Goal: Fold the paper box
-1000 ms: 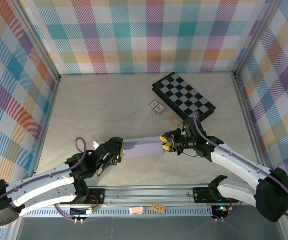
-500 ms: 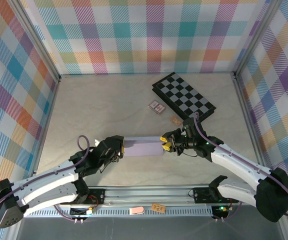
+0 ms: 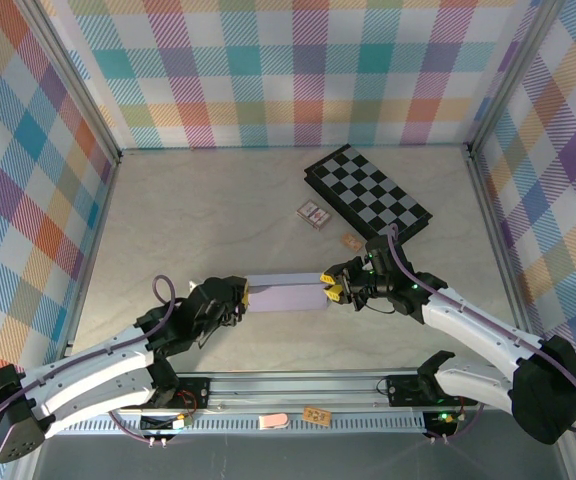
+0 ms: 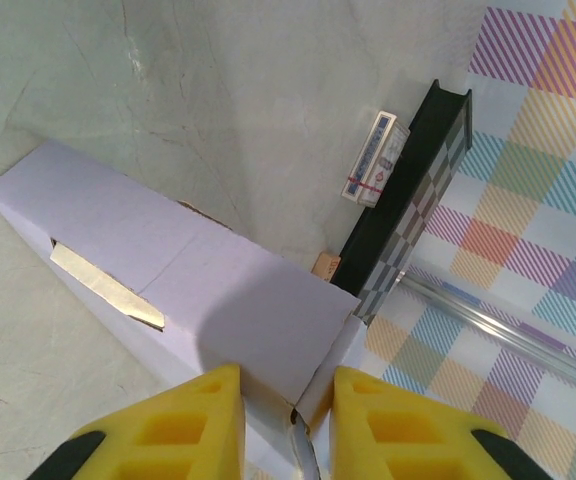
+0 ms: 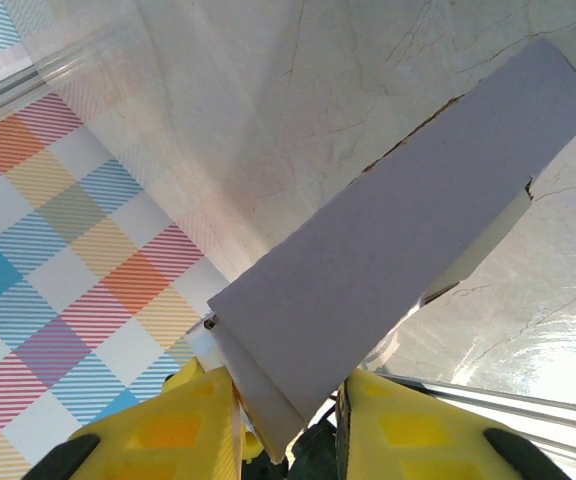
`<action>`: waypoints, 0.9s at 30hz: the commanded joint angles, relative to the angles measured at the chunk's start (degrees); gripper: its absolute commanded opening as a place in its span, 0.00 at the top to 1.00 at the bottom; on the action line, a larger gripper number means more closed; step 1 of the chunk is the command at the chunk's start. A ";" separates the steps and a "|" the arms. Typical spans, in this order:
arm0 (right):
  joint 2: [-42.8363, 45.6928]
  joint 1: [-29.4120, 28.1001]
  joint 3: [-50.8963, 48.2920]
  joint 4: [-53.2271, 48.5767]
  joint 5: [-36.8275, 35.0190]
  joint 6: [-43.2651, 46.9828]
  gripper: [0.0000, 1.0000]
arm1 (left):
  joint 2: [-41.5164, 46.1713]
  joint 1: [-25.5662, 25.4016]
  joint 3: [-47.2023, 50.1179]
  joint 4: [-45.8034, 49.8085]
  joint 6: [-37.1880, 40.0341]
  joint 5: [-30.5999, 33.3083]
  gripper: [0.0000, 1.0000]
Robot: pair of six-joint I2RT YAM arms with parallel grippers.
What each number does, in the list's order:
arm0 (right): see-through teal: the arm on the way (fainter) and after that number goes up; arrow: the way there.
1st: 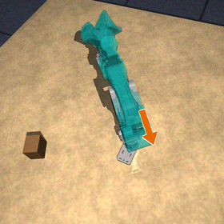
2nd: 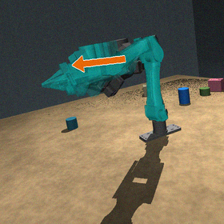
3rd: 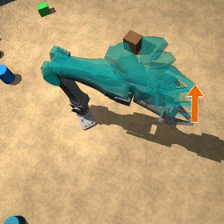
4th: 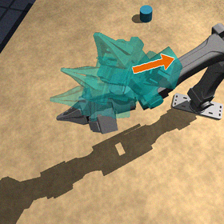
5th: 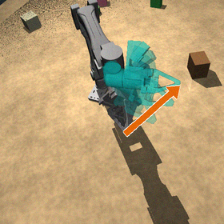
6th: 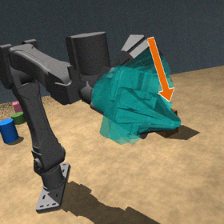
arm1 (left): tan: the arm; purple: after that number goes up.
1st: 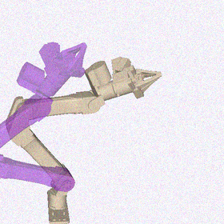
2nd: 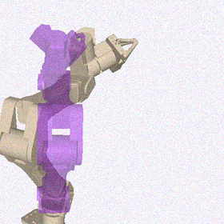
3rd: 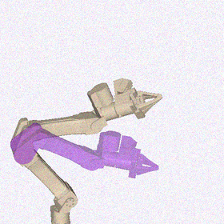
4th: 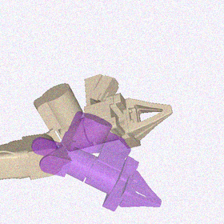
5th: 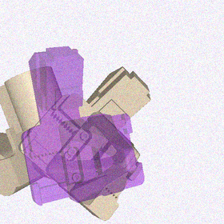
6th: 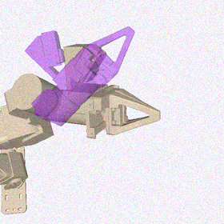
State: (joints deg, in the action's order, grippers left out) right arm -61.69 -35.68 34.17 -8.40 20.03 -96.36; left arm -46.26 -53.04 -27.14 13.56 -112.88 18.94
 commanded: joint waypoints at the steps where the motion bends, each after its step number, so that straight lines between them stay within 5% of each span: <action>1: -2.37 -0.09 -1.80 -11.17 -2.65 1.44 0.73 | -1.54 0.30 2.69 4.29 -13.53 -4.26 0.77; 14: -7.32 -0.10 0.66 -26.25 -1.15 4.76 0.91 | -1.85 0.30 3.49 6.66 -12.98 -6.87 0.82; 19: -9.38 -0.03 2.64 -28.37 -1.55 6.28 0.97 | -2.92 0.30 3.83 6.92 -13.48 -8.90 0.99; 27: -10.07 -0.04 5.90 -29.25 -2.45 8.49 1.00 | -2.89 0.30 3.49 5.23 -12.42 -8.42 1.00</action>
State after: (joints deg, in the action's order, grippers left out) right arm -68.01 -35.20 43.44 -22.63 21.54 -90.19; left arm -46.11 -52.71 -26.76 13.10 -112.88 17.63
